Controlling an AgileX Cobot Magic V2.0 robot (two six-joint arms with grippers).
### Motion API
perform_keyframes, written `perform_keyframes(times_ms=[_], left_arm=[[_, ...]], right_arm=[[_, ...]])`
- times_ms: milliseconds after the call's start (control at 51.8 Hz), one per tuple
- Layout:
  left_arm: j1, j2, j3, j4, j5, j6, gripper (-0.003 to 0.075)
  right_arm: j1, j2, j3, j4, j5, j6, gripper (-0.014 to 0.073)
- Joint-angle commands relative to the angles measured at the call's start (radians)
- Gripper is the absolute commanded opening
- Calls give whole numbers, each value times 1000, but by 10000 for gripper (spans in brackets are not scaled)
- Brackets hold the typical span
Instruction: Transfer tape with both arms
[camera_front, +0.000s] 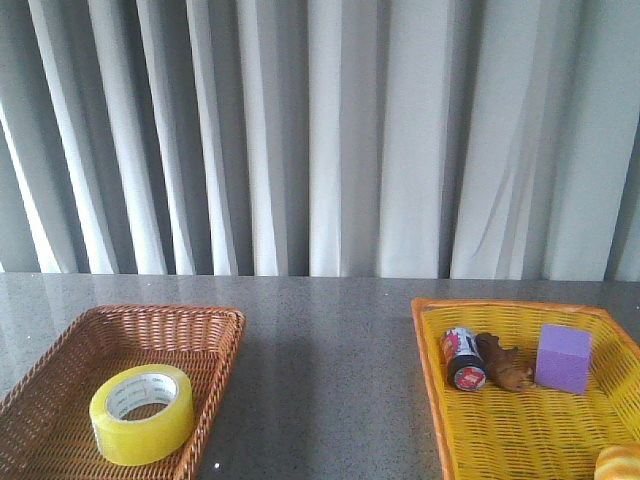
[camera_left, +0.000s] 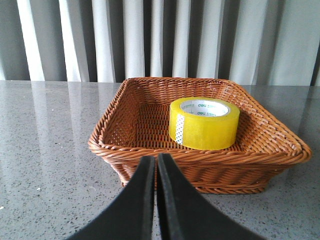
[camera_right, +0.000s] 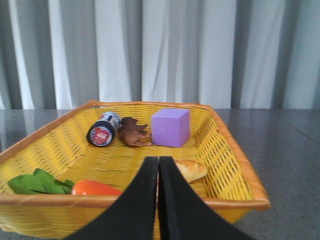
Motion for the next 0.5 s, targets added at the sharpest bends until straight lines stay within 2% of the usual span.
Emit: perform_keyframes(times_ms=[0, 135, 482], left_arm=[[0, -7, -30, -1, -77, -10, -6], [0, -7, -30, -1, -77, -10, -6], [0, -7, -30, -1, -77, -10, -6]], right_arm=[[-48, 4, 8, -164, -38, 195, -5], [-54, 1, 9, -293, -30, 325, -5], [-54, 1, 9, -236, -10, 320, -5]])
